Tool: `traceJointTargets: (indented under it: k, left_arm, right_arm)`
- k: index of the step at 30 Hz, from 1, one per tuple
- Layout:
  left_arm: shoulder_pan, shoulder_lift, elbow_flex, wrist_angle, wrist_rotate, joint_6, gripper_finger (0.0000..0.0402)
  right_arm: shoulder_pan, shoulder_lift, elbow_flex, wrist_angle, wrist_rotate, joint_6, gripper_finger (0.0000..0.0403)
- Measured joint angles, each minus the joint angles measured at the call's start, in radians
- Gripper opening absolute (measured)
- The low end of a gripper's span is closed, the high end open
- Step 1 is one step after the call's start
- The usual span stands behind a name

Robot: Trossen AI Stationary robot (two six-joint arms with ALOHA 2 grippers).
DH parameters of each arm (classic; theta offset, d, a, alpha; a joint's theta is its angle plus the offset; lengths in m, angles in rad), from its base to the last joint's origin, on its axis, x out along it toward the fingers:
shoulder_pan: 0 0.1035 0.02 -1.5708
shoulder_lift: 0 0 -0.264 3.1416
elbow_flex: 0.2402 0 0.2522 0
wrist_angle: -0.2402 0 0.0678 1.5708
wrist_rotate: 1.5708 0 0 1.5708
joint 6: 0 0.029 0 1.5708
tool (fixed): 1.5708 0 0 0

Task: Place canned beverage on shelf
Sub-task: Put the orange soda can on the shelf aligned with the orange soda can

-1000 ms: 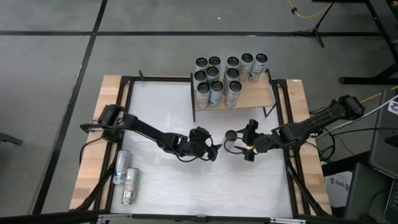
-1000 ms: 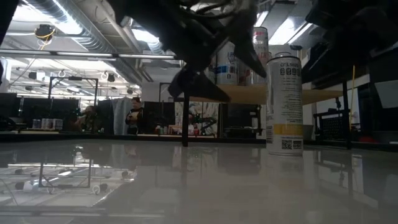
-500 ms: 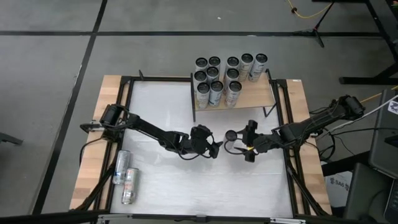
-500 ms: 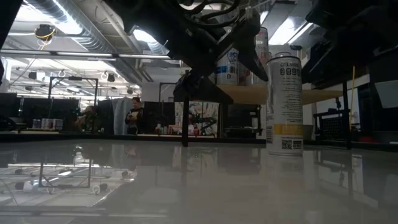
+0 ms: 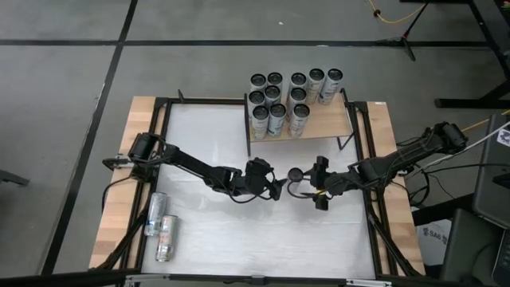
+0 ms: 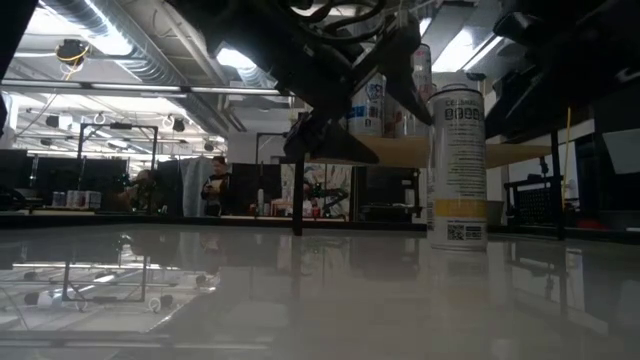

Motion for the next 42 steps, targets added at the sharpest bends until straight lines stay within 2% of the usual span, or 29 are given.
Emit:
traceJointTargets:
  k: [11,14,18,23,26,32,42]
  left_arm:
    - [0.043,0.000,-0.001,0.002,-0.030,0.001,0.0365]
    - [0.053,-0.001,0.000,0.007,-0.052,0.052,0.0365]
    - [0.056,-0.001,0.000,-0.009,-0.037,0.090,0.0365]
    - [0.031,-0.002,0.000,-0.091,0.018,0.088,0.0365]
    - [0.011,-0.002,0.000,-0.127,0.030,0.057,0.0365]
    - [-0.023,-0.002,0.000,-0.124,0.026,0.012,0.0365]
    - [-0.028,-0.002,0.000,-0.105,-0.015,-0.034,0.0365]
  right_arm:
    - [0.001,0.000,0.000,0.031,-0.088,-0.004,0.0321]
    - [0.001,0.000,0.000,0.027,-0.139,-0.036,0.0321]
    - [0.001,0.000,0.000,-0.003,-0.149,-0.050,0.0321]
    - [0.000,-0.002,0.000,-0.108,-0.117,-0.027,0.0321]
    - [0.000,-0.002,0.000,-0.156,-0.056,0.005,0.0321]
    - [0.000,-0.002,0.000,-0.128,0.069,0.007,0.0321]
    - [0.000,-0.002,0.000,0.004,0.059,0.001,0.0321]
